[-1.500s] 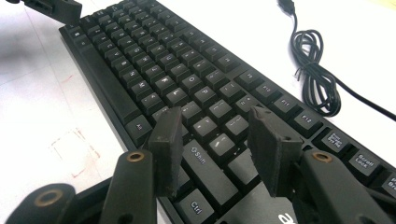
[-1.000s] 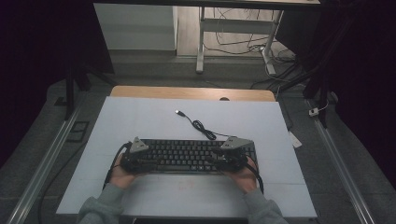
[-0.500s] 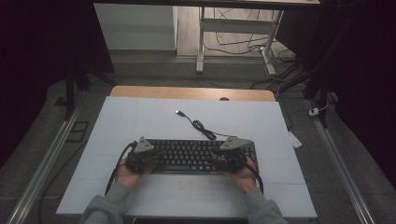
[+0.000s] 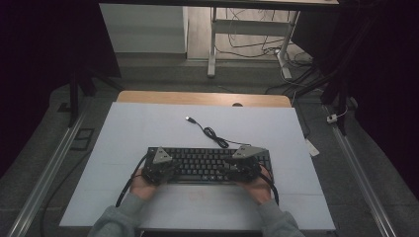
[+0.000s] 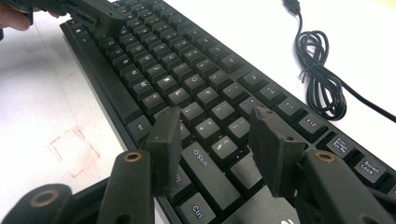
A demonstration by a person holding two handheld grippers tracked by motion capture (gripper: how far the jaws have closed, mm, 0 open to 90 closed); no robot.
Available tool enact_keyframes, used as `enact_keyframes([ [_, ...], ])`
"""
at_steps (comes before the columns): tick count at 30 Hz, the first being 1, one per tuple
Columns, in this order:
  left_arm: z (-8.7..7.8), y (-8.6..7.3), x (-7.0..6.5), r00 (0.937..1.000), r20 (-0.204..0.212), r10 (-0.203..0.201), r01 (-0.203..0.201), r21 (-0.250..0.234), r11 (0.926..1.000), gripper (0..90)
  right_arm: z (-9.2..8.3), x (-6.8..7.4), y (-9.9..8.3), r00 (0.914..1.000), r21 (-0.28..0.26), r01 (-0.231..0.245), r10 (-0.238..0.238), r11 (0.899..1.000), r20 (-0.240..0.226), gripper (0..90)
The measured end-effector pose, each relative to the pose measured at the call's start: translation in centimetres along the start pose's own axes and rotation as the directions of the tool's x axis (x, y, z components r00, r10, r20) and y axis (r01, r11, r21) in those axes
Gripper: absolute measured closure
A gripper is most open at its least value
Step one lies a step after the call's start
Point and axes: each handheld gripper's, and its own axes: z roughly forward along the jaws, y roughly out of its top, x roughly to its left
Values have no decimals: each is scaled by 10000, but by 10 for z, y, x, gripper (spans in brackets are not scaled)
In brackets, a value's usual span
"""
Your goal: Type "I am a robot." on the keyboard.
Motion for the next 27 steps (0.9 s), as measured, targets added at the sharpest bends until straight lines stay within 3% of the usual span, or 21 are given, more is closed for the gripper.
enact_keyframes([
  [14,15,0,-8,9999,100,106,-109,340,9994,887,0,0,0,10000,119,63,-64,9999,54,534],
  [27,17,-1,-9,9997,237,97,-108,479,9988,883,1,0,0,9999,195,78,-80,9998,77,529],
])
